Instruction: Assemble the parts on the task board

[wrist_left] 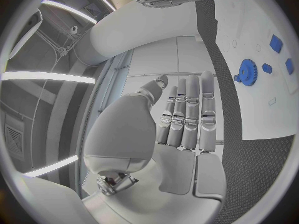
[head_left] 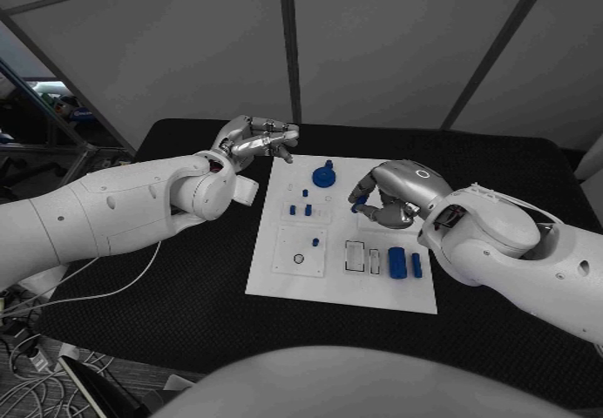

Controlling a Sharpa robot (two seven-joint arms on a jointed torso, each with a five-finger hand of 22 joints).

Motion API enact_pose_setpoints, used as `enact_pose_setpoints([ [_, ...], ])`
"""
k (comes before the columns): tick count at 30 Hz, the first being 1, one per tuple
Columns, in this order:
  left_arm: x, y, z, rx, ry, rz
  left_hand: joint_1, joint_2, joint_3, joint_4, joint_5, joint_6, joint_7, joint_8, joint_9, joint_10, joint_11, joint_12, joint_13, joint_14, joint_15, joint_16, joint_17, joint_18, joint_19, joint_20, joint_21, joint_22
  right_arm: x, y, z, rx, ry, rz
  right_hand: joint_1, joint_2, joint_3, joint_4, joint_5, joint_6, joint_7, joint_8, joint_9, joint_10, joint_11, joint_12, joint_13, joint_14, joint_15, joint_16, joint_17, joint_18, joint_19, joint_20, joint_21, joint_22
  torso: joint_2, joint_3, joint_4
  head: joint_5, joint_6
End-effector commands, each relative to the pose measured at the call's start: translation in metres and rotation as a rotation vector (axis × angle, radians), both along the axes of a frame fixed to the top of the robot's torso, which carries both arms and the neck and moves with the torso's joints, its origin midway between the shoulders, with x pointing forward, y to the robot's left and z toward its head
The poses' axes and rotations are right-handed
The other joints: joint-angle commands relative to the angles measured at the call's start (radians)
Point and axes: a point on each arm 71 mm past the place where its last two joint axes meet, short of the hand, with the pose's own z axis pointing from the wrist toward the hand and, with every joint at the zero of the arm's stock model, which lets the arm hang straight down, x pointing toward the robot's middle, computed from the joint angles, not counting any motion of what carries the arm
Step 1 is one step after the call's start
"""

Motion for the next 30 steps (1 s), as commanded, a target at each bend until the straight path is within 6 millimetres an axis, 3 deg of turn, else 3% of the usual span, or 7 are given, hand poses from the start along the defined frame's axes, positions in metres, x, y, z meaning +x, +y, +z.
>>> enact_pose_setpoints([
  [1,0.000,-0.004,0.002,-0.011,-0.005,-0.015,-0.002,0.007,-0.006,0.002,-0.002,-0.005,-0.002,-0.001,0.001,-0.007,0.001,-0.003,0.002,-0.004,0.002,-0.005,-0.002,-0.003,0.002,0.004,-0.006,-0.001,-0.006,0.014,0.007,0.064,-0.002,0.038,0.012,0.006,0.001,-0.006,0.006,-0.001,0.003,-0.004,-0.001,0.048,-0.043,0.007,0.004,0.041,-0.005,0.004,0.002,0.000,0.004,-0.002,0.006,0.002,0.000,0.0018,0.0005,0.005,0.000],
  [7,0.000,-0.007,0.002,-0.015,-0.005,-0.023,-0.002,0.007,-0.006,0.002,-0.002,-0.005,-0.002,-0.001,0.001,-0.007,0.001,-0.003,0.002,-0.004,0.002,-0.005,-0.002,-0.003,0.002,0.004,-0.006,-0.001,-0.010,0.043,0.005,0.090,0.007,0.100,0.014,0.005,0.003,-0.008,0.010,-0.001,0.004,-0.005,-0.002,0.048,-0.042,0.007,0.005,0.041,-0.004,0.005,0.003,0.000,0.004,-0.002,0.007,0.003,0.000,0.0004,0.0026,0.009,0.000],
  [15,0.001,-0.010,0.001,-0.017,-0.004,-0.026,-0.003,0.008,-0.006,0.003,-0.003,-0.005,-0.001,-0.001,0.001,-0.007,0.001,-0.003,0.002,-0.005,0.002,-0.005,-0.002,-0.003,0.002,0.004,-0.007,-0.002,-0.022,0.069,-0.028,0.091,0.079,0.152,0.013,0.005,0.005,-0.009,0.014,-0.001,0.005,-0.006,-0.002,0.047,-0.041,0.007,0.007,0.041,-0.004,0.004,0.001,0.000,0.003,-0.002,0.008,0.002,0.001,0.0025,-0.0003,0.023,0.000],
  [20,0.002,-0.012,0.001,-0.019,-0.003,-0.030,-0.003,0.008,-0.007,0.003,-0.003,-0.005,-0.001,-0.001,0.001,-0.007,0.001,-0.003,0.002,-0.005,0.002,-0.005,-0.002,-0.003,0.002,0.004,-0.007,-0.002,-0.028,0.077,-0.049,0.070,0.118,0.174,0.013,0.005,0.005,-0.009,0.015,-0.001,0.005,-0.006,-0.002,0.047,-0.041,0.007,0.007,0.041,-0.004,0.004,0.002,0.000,0.003,-0.002,0.007,0.002,0.001,0.0012,0.0000,0.031,0.000],
  [30,0.003,-0.013,0.000,-0.019,-0.002,-0.031,-0.003,0.008,-0.007,0.003,-0.003,-0.005,-0.001,-0.001,0.001,-0.007,0.001,-0.003,0.002,-0.005,0.002,-0.005,-0.002,-0.003,0.002,0.004,-0.007,-0.002,-0.033,0.081,-0.066,0.050,0.151,0.186,0.013,0.004,0.006,-0.010,0.017,-0.002,0.005,-0.006,-0.002,0.046,-0.041,0.006,0.008,0.041,-0.004,0.004,0.002,0.000,0.002,-0.001,0.008,0.002,0.000,0.0017,-0.0010,0.040,0.000],
])
